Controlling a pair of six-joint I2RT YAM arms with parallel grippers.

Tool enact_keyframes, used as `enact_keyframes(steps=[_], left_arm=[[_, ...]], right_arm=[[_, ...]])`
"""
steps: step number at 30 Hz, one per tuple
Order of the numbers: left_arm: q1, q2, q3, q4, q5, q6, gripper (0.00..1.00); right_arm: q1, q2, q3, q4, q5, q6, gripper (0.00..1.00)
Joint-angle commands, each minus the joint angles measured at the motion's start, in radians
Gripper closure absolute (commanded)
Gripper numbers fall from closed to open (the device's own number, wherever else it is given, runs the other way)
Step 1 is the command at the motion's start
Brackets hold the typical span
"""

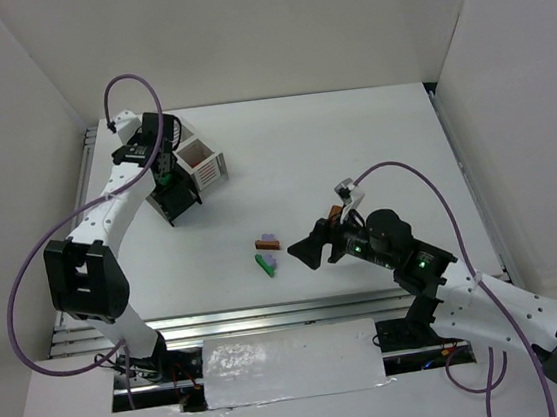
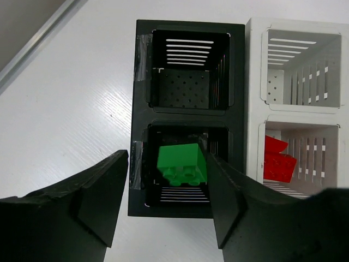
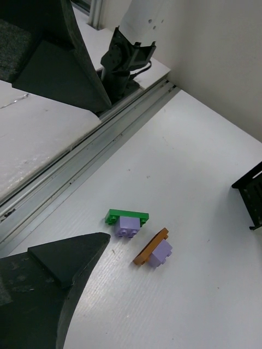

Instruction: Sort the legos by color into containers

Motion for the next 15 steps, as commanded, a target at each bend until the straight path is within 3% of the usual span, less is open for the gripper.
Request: enact_keyframes(steps=[1,4,9,12,15], left_arm=[[0.008,-0.025,-0.019,0.050,0.009,0.014,0.27],[0.009,-0.027,-0.027,0.059,0.021,0.014,0.13],[0.008,-0.090,-0.033,0.063,0.076,0.030,0.11],[-0.015,-0.175,-0.047,0.041,0.151,0.073,0.06],[-0.079,-0.283,-0.079,-0.012,0.210,0.128,0.05]], right_arm=[[-0.003,0.014,0.011,0.016,-0.003,-0.011,0.00],[-0.003,0.028,0.017,0.014,-0.009,-0.011,0.00],[0.042,0.133,0.087,-0.030,-0.011,-0.070,0.01],[0.176,0.287,0.194,-0.175,0.226,-0.094,0.01],[0.221,0.459,0.299,-0.278,0.409,-0.047,0.02]])
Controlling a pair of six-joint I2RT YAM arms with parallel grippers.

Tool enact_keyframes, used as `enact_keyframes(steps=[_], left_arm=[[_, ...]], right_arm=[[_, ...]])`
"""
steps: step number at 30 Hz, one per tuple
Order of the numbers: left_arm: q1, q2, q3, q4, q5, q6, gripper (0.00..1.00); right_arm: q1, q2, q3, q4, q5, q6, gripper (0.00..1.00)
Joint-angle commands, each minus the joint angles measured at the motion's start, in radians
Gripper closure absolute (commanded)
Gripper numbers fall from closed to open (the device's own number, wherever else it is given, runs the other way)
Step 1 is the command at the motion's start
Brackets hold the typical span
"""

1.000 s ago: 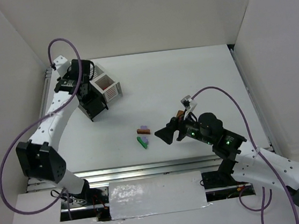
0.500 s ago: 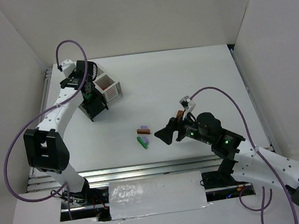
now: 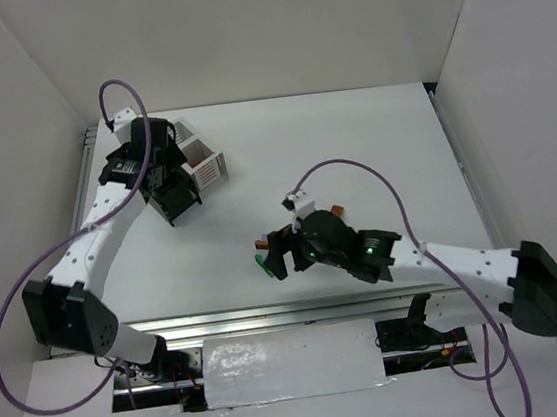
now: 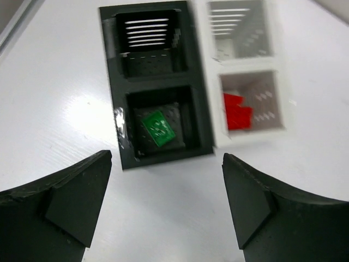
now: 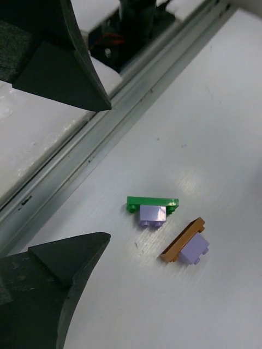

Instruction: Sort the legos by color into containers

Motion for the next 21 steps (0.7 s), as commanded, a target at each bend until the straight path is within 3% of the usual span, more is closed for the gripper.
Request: enact_keyframes(steps=[1,5,11,17,21], left_arm=[[-0.096,-0.167,-0.049,-0.042,0.092,0.081,0.05],[-0.176,-0.411,-0.178,-0.082,0.144,0.093,0.06],[-0.188,-0.692,-0.345,-0.108,0.286,0.179,0.04],[-0.191,-0.804,-0.483,-0.085,0.369,0.225,0.03],[-0.191,-0.820,-0.543,-0.057,0.391,0.210,0.03]], right_arm=[[0.034,0.138,0.114,-0.141,0.246,0.024,0.02],[0.043,0.273,0.158,-0.104,0.161,-0.016,0.05],[0.058,0.469,0.258,-0.110,0.145,-0.090,0.16],[0.058,0.601,0.327,-0.103,0.154,-0.118,0.23],[0.057,0.663,0.353,-0.084,0.157,-0.123,0.34]])
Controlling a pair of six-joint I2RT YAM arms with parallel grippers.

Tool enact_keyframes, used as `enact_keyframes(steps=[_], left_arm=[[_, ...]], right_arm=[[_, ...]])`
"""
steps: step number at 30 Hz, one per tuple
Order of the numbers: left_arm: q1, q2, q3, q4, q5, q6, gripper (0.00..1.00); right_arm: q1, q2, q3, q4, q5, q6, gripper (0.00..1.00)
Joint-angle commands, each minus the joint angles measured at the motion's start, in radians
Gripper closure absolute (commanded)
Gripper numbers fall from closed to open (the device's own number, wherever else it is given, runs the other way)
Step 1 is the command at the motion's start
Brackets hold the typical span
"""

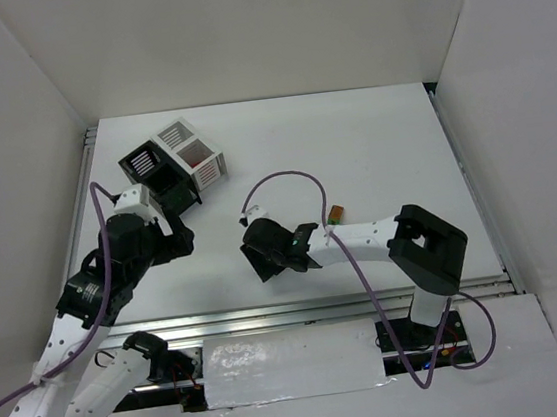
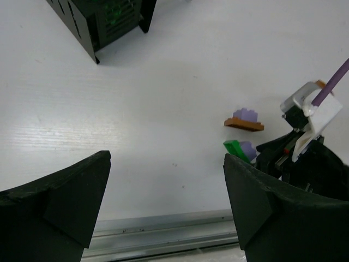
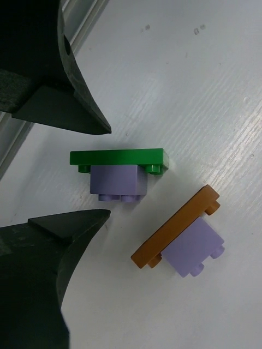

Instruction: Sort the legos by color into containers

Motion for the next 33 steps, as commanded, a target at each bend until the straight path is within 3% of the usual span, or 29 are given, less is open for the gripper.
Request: enact_keyframes(steps=[1,7,9,10,11,14,17,22,24,28,33], left_arm=[[-0.002,0.006,-0.014,0.036,0.057,0.034,0.03],[-0.002,0.011,-0.023,0.044,0.069,0.028,0.03],[-0.004,0.009,-0.024,0.046,0.069,0.026,0.03],[-0.004,0.008,-0.021,0.044,0.063,0.020,0.03],[-0.004,0.008,-0.023,0.044,0.063,0.014,0.03],[-0.004,0.008,-0.027,0.046,0.081,-0.027,0.02],[-0.002,-0.001,-0.069,0.084,0.167,-0.121,0.03],[-0.005,-0.044,-0.234,0.324,0.470,-0.296,0.05],[-0.008,-0.034,-0.263,0.409,0.509,-0.348,0.06],[-0.020,0.018,-0.291,0.555,0.613,-0.391,0.06],[-0.060,0.051,-0.331,0.788,0.675,-0.477,0.06]], right_arm=[[0.006,0.035,0.049,0.032,0.009,-0.023,0.37],[0.006,0.075,0.054,0.075,0.015,-0.043,0.41],[0.006,0.079,0.055,0.077,0.015,-0.043,0.57],[0.006,0.076,0.052,0.089,0.012,-0.044,0.72],[0.007,0.067,0.046,0.097,0.014,-0.038,0.94],[0.009,0.037,0.022,0.115,0.006,-0.030,0.97],[0.027,-0.107,-0.070,0.161,-0.023,-0.017,0.99],[0.053,-0.379,-0.250,0.327,-0.083,0.019,0.99],[0.056,-0.495,-0.302,0.353,-0.089,0.040,0.99],[0.064,-0.603,-0.287,0.309,-0.092,0.062,0.99],[0.098,-0.615,-0.228,0.214,0.030,0.106,0.99]])
